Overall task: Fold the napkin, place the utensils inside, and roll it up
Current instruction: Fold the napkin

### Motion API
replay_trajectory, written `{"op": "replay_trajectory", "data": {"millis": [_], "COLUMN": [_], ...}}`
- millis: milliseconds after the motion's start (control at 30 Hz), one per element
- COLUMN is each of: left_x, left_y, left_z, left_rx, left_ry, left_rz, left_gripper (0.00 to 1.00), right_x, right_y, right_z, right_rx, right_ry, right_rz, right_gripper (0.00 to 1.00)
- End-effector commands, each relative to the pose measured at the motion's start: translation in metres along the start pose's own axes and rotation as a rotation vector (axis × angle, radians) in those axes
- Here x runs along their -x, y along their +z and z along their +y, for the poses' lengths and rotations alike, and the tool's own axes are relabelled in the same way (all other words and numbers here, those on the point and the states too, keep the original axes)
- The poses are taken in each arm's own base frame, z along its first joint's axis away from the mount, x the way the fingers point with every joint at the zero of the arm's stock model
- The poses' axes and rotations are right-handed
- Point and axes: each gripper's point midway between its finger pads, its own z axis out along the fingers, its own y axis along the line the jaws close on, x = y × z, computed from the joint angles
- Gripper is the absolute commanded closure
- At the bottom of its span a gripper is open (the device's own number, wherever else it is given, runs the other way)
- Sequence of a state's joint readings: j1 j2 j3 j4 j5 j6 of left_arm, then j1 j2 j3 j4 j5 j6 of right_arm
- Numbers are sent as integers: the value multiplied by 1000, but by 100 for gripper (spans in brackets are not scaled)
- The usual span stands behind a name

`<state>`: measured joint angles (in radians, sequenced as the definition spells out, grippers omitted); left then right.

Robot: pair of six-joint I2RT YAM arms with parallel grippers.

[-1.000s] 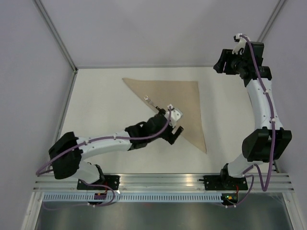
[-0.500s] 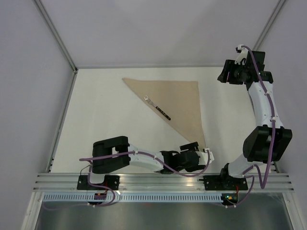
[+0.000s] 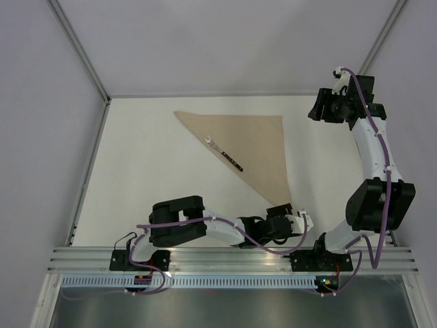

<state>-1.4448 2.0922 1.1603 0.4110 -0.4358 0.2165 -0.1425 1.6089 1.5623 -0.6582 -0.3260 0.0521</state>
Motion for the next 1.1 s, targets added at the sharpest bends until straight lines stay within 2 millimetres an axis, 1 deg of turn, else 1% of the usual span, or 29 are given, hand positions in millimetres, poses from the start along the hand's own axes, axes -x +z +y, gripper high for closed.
{"op": "replay_trajectory", "data": {"millis": [0, 133, 333, 433, 467, 533, 567, 633, 667, 733, 900, 933, 1067], "left_x": [19, 17, 6, 5, 6, 8, 10, 14, 17, 21, 38, 41, 57], "left_y": [11, 15, 21, 24, 24, 25, 25, 25, 24, 24, 20, 18, 13], "left_z": [10, 5, 0, 1, 1, 0, 0, -3, -3, -6, -15, -20, -24], "left_rx": [69, 50, 48, 55, 54, 49, 47, 25, 19, 0, -65, -90, -124], "left_ry": [10, 24, 50, 69, 75, 81, 82, 77, 74, 63, 3, -21, -89], "left_rz": [-64, -62, -44, -40, -43, -52, -54, -63, -68, -73, -99, -108, -132], "left_gripper": [32, 36, 44, 52, 59, 63, 68, 75, 87, 97, 98, 98, 98], "right_x": [8, 7, 8, 8, 8, 8, 8, 9, 9, 9, 10, 10, 10], "right_y": [-11, -10, -9, -8, -9, -8, -8, -9, -9, -10, -10, -9, -9], "right_z": [6, 5, 5, 5, 5, 5, 5, 4, 4, 4, 4, 4, 4], "right_rx": [11, 11, 13, 16, 15, 16, 15, 12, 11, 10, 13, 13, 15], "right_ry": [3, -2, -5, -5, -6, -7, -10, -15, -20, -19, -27, -28, -31], "right_rz": [-40, -35, -41, -44, -45, -45, -47, -49, -51, -53, -57, -56, -59], "right_gripper": [38, 39, 39, 40, 41, 41, 41, 42, 42, 42, 43, 43, 43]}}
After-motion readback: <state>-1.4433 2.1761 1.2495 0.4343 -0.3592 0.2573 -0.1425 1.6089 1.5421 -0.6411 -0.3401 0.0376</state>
